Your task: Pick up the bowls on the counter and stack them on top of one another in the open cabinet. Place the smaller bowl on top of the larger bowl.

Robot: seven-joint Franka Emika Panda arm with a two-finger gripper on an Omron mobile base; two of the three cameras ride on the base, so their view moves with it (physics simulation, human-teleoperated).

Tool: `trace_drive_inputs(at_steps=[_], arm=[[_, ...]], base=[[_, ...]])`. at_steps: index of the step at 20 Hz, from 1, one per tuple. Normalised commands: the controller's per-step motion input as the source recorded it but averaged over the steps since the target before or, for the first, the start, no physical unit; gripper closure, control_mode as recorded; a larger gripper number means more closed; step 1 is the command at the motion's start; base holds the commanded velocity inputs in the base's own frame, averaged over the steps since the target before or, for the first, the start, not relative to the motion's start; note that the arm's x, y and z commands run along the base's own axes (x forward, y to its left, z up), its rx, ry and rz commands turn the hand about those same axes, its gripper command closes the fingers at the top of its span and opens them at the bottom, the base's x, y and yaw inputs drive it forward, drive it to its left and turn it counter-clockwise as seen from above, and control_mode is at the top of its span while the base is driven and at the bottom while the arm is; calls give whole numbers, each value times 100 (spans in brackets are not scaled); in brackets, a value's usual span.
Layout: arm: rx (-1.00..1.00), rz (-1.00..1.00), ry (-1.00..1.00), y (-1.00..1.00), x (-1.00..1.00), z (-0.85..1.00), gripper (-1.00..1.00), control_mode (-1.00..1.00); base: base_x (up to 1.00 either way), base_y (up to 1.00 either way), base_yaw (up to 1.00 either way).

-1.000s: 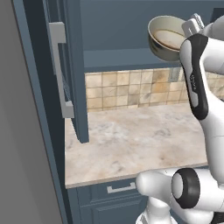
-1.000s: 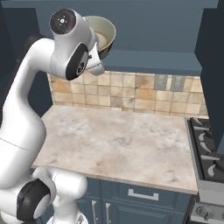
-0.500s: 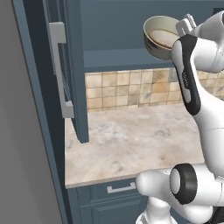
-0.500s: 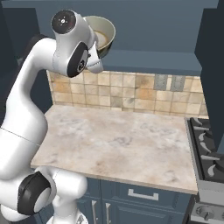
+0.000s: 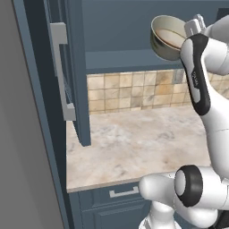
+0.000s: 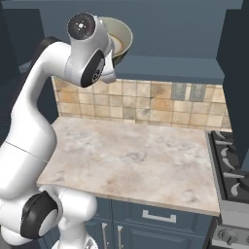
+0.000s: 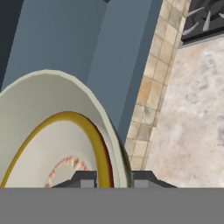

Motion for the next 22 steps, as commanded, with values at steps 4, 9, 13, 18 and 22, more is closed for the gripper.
trace_drive_inputs(at_steps=[4,9,13,18,22], arm=[[0,0,0,0,0,0,100,-100],[0,0,0,0,2,-1,100,-100],[-2,0,1,0,10,-8,100,-100],[0,0,0,1,23,-4,100,-100],[0,0,0,2,31,-3,100,-100]], base=[[0,0,0],[0,0,0],[0,0,0],[0,0,0],[0,0,0]])
